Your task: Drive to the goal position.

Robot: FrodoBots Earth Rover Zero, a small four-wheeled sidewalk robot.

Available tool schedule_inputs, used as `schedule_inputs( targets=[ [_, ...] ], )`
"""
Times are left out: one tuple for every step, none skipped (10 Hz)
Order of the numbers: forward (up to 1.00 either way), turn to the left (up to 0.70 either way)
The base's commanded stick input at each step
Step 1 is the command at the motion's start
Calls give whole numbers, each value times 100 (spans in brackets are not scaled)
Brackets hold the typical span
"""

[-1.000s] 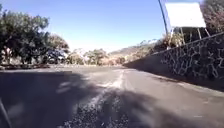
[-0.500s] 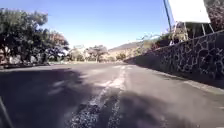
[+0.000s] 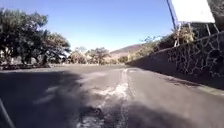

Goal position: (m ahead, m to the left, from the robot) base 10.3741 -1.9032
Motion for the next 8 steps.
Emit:
schedule_inputs(
  targets=[
    [100,0],
    [100,0],
    [100,0],
    [100,0],
    [100,0],
    [100,0],
    [100,0],
    [100,-26]
  ],
)
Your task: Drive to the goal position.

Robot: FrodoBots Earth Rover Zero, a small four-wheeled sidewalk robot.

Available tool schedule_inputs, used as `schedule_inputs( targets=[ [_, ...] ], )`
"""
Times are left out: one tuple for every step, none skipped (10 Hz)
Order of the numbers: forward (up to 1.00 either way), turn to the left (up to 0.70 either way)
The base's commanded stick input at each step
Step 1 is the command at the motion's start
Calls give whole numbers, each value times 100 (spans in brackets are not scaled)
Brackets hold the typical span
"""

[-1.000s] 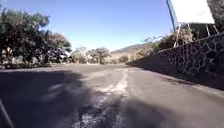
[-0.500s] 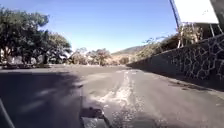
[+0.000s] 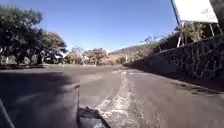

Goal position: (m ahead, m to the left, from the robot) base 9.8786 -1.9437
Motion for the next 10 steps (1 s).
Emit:
schedule_inputs(
  targets=[
    [100,-15],
    [100,-3],
    [100,0],
    [100,0],
    [100,0],
    [100,0],
    [100,0],
    [100,-7],
    [100,-19],
    [100,0]
  ],
)
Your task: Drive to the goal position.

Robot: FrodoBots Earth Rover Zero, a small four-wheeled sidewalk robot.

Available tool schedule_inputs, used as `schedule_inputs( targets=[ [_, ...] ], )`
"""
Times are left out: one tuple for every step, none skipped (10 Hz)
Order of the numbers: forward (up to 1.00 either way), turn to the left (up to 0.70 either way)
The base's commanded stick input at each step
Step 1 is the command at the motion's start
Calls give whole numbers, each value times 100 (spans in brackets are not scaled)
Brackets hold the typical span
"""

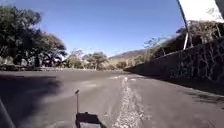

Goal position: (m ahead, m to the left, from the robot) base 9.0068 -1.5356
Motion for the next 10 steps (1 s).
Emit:
schedule_inputs(
  targets=[
    [100,0],
    [100,0],
    [100,0],
    [100,0],
    [100,0],
    [100,0],
    [100,0],
    [100,0],
    [100,0],
    [100,0]
  ],
)
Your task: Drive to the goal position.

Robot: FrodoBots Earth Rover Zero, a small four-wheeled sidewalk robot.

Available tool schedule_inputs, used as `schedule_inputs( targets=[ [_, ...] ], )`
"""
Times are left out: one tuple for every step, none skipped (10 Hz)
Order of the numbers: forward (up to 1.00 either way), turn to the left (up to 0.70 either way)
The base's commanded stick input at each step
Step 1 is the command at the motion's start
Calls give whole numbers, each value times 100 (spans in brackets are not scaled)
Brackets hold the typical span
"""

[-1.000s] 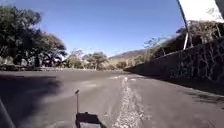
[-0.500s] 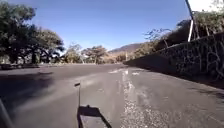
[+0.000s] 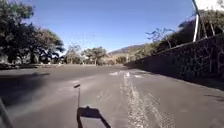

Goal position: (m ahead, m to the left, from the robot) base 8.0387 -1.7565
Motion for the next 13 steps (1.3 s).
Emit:
schedule_inputs(
  targets=[
    [100,0],
    [100,0],
    [100,-10],
    [100,-22],
    [100,-21],
    [100,-9],
    [100,0],
    [100,0],
    [100,0],
    [100,0],
    [100,0],
    [100,0],
    [100,0]
  ],
)
